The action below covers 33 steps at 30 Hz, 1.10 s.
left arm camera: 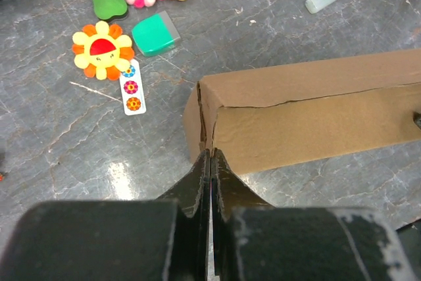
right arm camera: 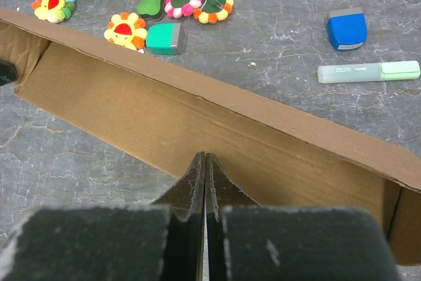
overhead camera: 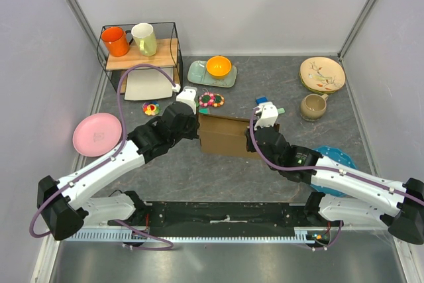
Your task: Fold the paper box
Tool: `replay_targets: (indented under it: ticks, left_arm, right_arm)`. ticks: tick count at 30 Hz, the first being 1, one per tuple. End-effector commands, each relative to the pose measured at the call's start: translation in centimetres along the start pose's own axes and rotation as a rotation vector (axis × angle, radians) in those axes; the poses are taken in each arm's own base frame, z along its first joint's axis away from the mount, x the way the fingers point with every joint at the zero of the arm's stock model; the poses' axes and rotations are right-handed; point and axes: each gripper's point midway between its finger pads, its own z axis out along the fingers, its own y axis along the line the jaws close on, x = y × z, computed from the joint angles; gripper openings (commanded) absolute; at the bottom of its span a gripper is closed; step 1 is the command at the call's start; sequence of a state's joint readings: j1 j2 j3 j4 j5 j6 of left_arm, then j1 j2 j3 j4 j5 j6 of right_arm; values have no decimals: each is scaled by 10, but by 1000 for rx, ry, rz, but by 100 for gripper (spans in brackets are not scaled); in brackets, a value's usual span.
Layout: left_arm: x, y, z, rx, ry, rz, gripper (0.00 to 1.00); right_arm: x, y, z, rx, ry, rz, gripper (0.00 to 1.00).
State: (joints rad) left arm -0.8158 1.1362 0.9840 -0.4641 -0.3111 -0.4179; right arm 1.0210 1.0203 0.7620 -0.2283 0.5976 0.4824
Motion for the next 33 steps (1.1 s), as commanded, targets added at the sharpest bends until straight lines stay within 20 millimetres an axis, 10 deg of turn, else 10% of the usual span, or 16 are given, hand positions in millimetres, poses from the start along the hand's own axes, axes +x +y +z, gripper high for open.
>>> replay_targets:
  ticks: [1,8,18,33]
  left_arm:
    - [44,39,6,-168,131,83,2]
    - [55,39,7,-155,160,79,2]
    - [0,12,-16,-33,10,-7,27]
    - [-40,3,-17,-10,-77,7,31]
  right_arm:
    - [52,-22,-5,43,181,-125,0]
    - [53,-22,-6,42,181,-125,0]
    - [51,-20,-6,40,177,-123,0]
    - [53,-21,-6,40,180,-117,0]
